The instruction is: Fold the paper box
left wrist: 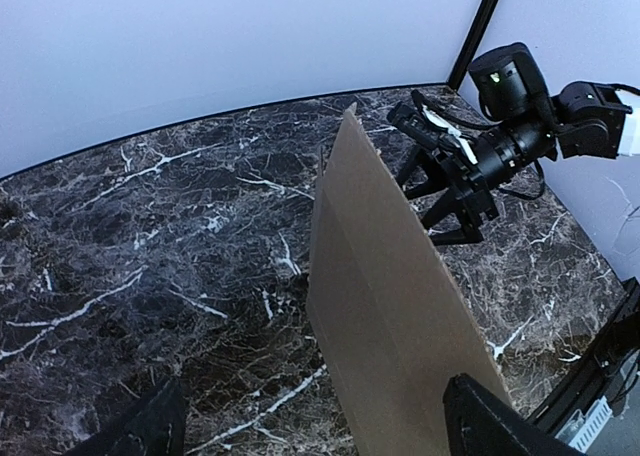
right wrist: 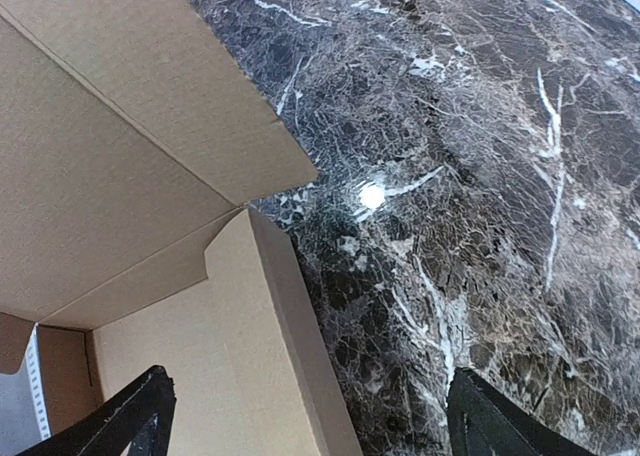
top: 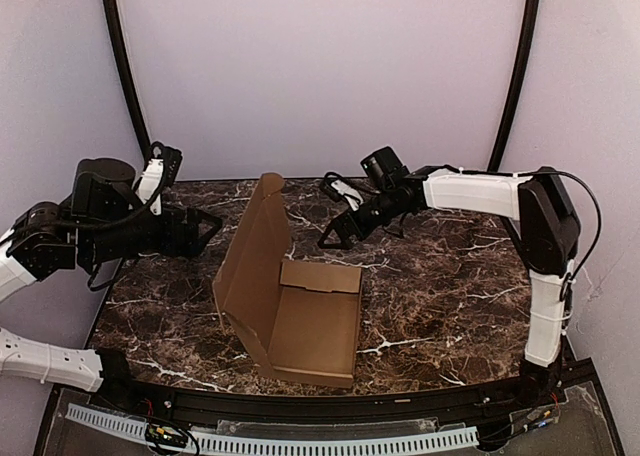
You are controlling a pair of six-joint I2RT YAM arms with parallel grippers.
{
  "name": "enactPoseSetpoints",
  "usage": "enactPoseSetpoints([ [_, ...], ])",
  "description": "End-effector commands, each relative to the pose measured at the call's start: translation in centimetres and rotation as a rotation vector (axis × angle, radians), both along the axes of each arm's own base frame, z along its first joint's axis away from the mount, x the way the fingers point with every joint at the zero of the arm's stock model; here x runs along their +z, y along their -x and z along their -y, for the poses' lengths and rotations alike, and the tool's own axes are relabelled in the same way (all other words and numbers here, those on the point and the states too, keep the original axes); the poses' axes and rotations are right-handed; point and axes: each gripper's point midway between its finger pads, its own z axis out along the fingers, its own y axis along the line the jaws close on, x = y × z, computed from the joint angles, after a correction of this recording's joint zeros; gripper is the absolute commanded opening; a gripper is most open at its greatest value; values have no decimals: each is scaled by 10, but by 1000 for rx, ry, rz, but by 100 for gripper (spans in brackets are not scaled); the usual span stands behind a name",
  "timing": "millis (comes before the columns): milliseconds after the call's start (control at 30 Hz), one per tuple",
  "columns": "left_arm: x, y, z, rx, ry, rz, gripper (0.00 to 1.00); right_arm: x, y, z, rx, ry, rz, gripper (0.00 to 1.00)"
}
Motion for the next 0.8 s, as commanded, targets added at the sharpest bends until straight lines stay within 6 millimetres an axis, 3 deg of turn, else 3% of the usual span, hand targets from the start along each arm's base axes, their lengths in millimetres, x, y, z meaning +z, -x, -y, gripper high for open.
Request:
enactPoseSetpoints([
  [0,-19,18,-8,-7,58,-87,89,-9,1,-12,68,-20,-67,91],
  [133,-34,28,-19,2,53,-132,88,-23,4,-24,106,-22,-119,86],
  [533,-51,45,-41,33,77,-187,87,-58,28,-64,218,-3,-173,72],
  [767,-54,49,-48,46,98,-193,86,-74,31,-73,214,37,-165,61],
])
